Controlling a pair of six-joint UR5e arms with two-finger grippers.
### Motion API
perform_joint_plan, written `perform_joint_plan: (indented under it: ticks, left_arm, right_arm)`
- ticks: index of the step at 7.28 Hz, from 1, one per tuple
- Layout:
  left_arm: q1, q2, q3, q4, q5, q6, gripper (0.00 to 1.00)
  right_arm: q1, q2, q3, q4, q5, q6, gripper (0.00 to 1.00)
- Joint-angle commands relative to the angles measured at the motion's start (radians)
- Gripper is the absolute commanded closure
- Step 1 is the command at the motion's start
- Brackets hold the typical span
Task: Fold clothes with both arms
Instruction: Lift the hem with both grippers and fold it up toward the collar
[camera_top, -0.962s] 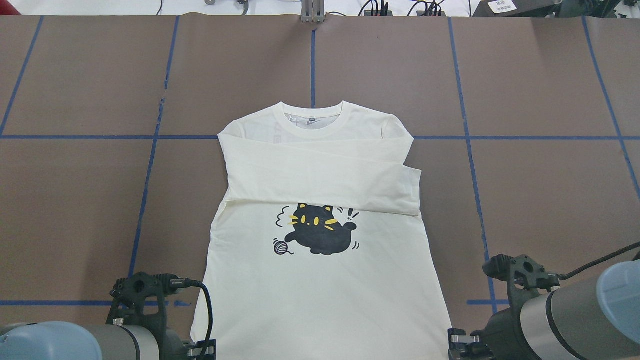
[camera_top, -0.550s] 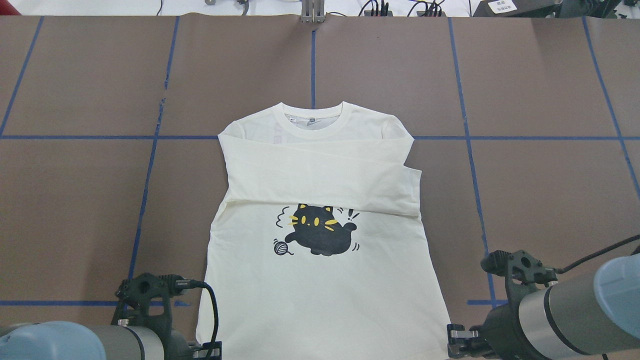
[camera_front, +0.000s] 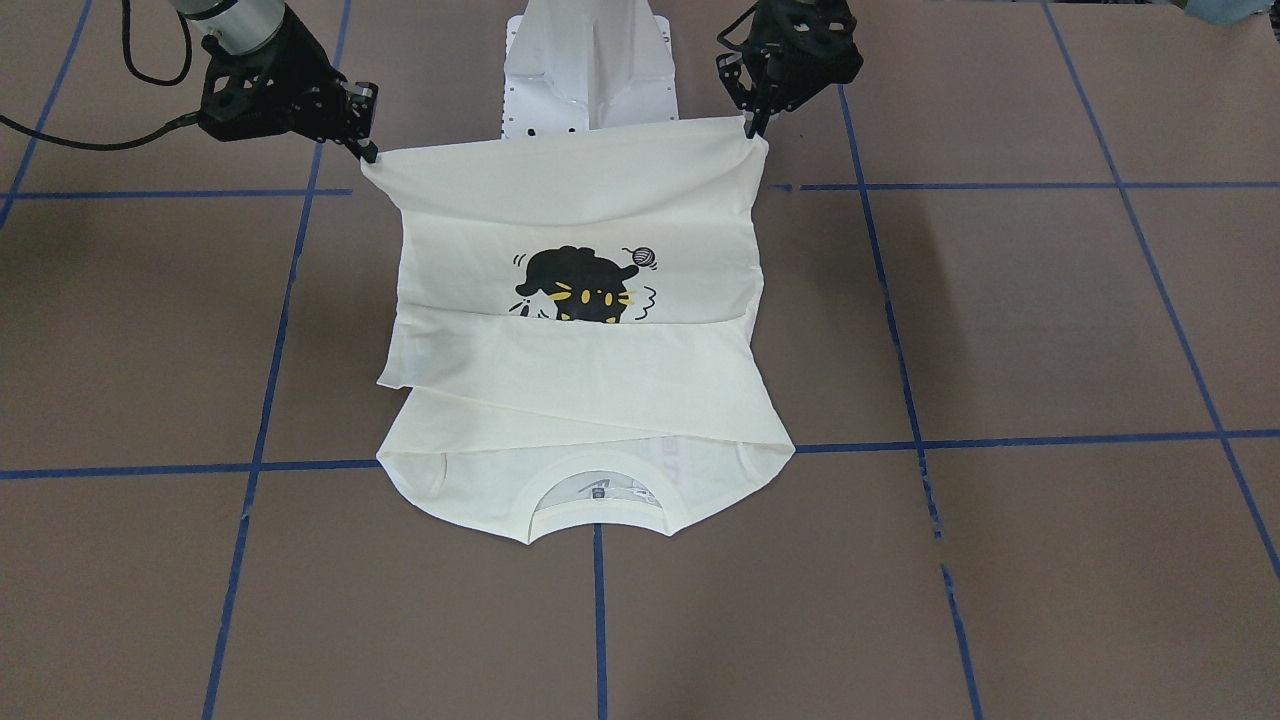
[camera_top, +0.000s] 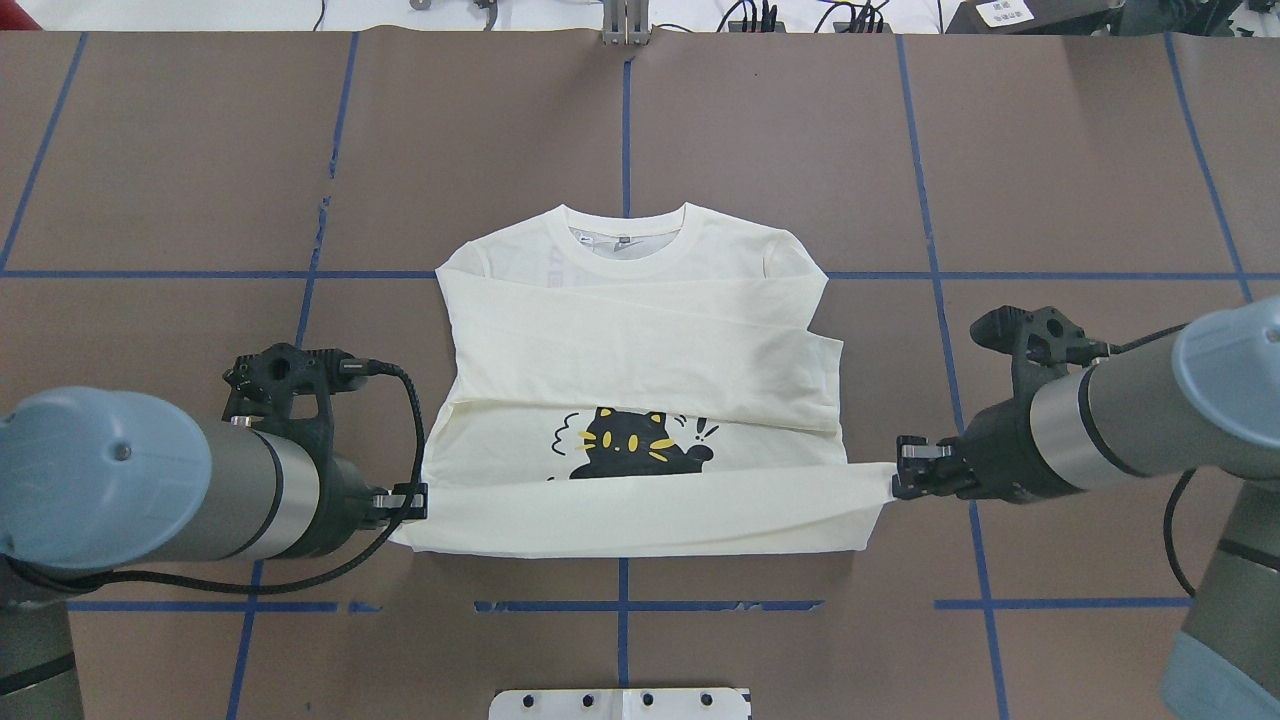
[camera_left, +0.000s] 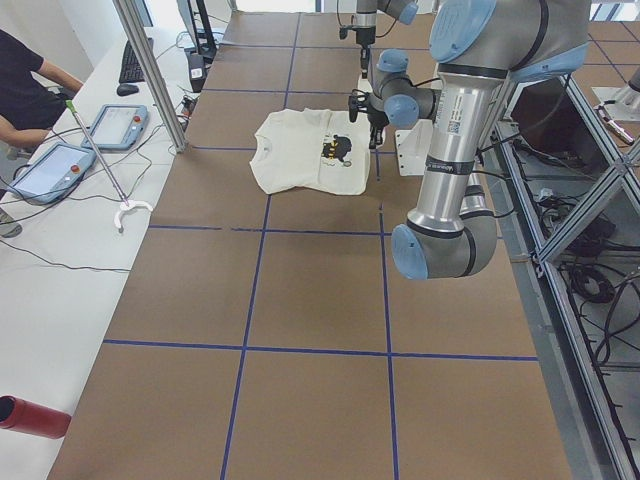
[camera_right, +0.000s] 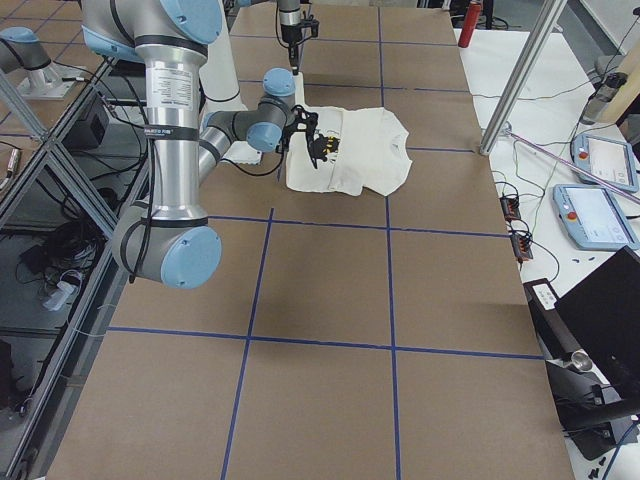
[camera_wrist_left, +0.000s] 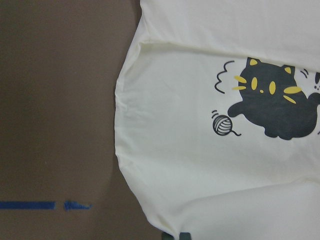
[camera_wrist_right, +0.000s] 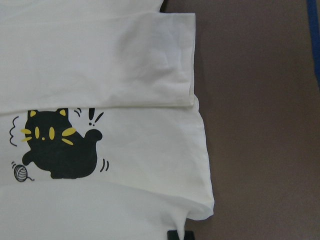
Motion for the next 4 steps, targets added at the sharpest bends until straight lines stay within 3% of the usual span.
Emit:
perform_joint_plan:
  ticks: [1, 4]
  left_arm:
    - [-0.095, -0.038, 0.074, -0.013, -0.004, 0.011, 1.0]
    - [-0.281, -0.164, 0.411, -0.251, -0.024, 0.012, 1.0]
  right_arm:
    - [0.095, 0.119, -0.131, -0.002, 0.032, -0.014, 1.0]
    - [0.189, 0.274, -0.312, -0.004, 0.034, -0.019, 1.0]
